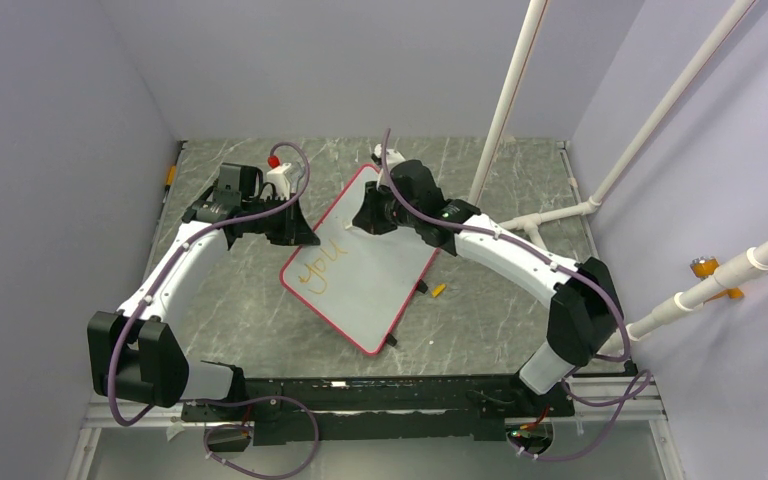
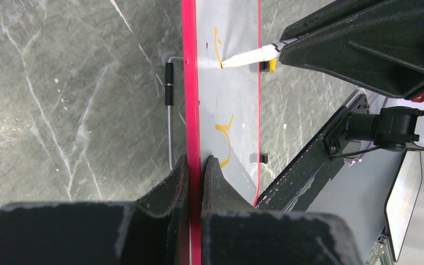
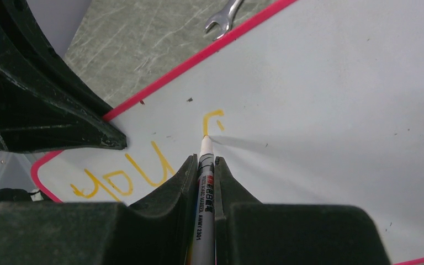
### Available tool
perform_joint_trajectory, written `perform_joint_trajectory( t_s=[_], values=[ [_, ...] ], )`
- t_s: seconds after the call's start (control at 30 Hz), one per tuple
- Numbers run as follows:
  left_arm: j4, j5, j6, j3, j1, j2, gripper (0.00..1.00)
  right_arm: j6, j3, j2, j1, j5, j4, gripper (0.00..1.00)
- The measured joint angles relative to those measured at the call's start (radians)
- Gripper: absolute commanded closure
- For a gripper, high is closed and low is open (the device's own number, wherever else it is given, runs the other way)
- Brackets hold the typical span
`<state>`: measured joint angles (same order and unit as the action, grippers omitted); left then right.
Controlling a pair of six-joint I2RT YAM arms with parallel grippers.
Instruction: Write a sentence on the whiteboard
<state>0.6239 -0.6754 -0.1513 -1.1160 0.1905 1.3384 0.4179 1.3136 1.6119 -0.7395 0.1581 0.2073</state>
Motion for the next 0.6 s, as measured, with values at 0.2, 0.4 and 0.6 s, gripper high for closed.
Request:
perform_joint_trajectory(
  t_s=[0.2,0.4,0.6],
  values=[
    [0.001,0.001,0.000,0.000,0.000,0.000,1.00,-0.005,-0.036,-0.021,-0.001,0.007,0.001,1.00],
    [0.001,0.001,0.000,0.000,0.000,0.000,1.00,-0.014,-0.042,-0.026,-0.003,-0.008,0.006,1.00],
    [0.000,0.001,0.000,0.000,0.000,0.000,1.00,-0.034,-0.029,-0.026,-0.005,-0.055,0.047,1.00]
  ],
)
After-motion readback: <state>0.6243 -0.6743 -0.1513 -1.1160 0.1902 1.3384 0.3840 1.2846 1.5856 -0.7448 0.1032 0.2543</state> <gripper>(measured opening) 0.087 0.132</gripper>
